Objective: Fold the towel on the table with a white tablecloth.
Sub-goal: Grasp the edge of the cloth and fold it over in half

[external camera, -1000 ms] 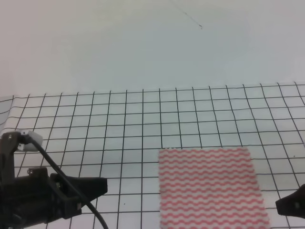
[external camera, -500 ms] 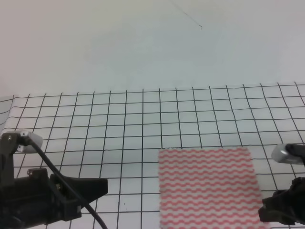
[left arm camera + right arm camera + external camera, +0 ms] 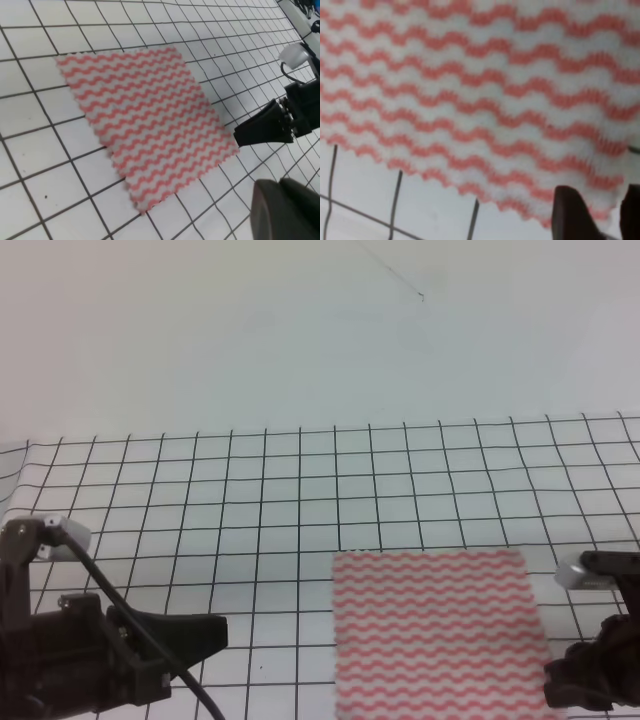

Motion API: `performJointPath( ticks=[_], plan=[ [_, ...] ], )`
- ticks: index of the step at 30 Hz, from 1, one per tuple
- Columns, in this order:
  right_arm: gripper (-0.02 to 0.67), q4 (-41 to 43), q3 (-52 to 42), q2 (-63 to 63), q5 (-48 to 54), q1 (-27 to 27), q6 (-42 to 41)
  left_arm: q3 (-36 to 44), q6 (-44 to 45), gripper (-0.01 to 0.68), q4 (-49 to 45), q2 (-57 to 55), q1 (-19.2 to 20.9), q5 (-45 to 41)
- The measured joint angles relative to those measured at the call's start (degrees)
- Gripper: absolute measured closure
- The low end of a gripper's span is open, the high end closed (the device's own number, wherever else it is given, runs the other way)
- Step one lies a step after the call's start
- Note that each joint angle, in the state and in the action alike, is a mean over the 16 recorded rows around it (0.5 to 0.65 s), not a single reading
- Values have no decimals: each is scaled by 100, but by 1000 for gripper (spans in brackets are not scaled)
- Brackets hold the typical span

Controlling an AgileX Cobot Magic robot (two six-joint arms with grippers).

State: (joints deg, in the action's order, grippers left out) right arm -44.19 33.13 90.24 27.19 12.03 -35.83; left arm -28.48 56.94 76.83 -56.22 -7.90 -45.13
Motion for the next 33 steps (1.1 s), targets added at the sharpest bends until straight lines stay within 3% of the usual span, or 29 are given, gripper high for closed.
performJointPath(
  ticks=[33],
  plan=[
    [418, 67, 144, 293, 121, 0, -559, 0, 3, 675, 0, 0, 0, -79]
  ],
)
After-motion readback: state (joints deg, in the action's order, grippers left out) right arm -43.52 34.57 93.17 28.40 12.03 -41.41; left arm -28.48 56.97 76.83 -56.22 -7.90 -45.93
